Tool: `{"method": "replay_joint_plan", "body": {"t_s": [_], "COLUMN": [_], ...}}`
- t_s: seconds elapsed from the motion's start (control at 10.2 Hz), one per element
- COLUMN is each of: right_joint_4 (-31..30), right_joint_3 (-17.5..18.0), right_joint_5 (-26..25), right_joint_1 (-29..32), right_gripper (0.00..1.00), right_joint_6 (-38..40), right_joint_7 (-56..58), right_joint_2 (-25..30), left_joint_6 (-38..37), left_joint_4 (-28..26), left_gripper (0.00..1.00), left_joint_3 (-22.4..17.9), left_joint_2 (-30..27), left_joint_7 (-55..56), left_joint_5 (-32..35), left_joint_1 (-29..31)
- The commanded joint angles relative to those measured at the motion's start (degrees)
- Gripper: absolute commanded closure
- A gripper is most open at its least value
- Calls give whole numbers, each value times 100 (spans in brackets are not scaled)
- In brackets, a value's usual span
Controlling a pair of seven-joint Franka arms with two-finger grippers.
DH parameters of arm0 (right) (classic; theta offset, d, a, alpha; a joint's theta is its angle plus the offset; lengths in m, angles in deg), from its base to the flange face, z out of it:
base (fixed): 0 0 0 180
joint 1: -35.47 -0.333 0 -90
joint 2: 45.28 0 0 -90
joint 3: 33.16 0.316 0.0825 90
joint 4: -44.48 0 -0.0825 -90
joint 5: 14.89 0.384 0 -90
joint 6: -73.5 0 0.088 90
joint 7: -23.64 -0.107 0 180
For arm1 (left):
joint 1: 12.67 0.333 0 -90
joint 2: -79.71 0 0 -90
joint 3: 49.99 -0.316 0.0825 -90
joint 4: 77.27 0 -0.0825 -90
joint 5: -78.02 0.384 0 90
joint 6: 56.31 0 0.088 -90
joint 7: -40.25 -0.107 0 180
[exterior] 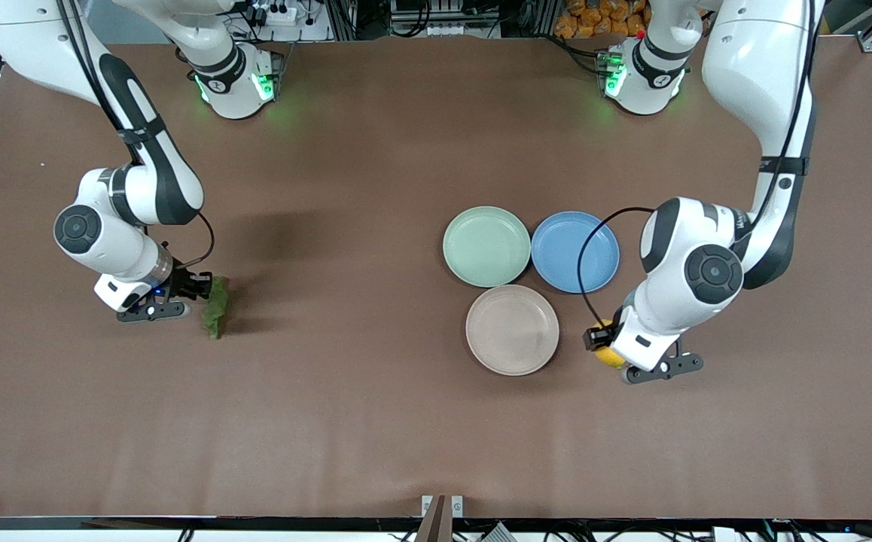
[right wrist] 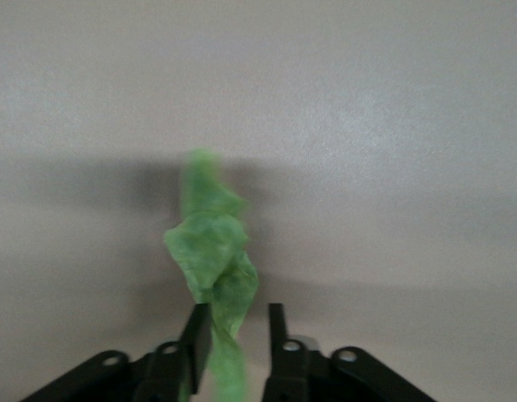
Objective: Pick lemon and lettuce from plates
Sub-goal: 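Open the right gripper to drop the lettuce on the table, then retract the right gripper while the left gripper lowers the lemon to the table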
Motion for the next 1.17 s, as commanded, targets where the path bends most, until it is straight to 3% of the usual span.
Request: {"method": "replay_joint_plan", "body": {"t_s": [0.0, 0.2, 0.39, 0.78, 1.08], "right_joint_4": [100, 292, 705, 733, 1267], "right_joint_3": [-122, -123, -123, -105, -61], "right_joint_5": [25, 25, 25, 25, 25], "right_joint_1": [-105, -10, 26, 79, 61], "right_gripper": [0, 0, 0, 0, 0], "right_joint_6": [523, 1085, 1919, 2467, 3186], "right_joint_7": [-64, -46, -63, -29, -46], "right_joint_2": [606, 1083, 1311, 2128, 2236], "left_joint_6": [294, 418, 566, 1402, 1473], "left_joint_4": [-1417, -1860, -1861, -1756, -1485], "left_gripper": [100, 100, 100, 100, 100], "left_joint_3": [1, 1, 9, 1, 9], "left_joint_2": [-1098, -1330, -1155, -488, -4], "left_joint_7": [111, 103, 85, -19, -660], "left_joint_5": [224, 547, 890, 1058, 1094], "left_joint_1": [-28, -11, 242, 463, 815]}}
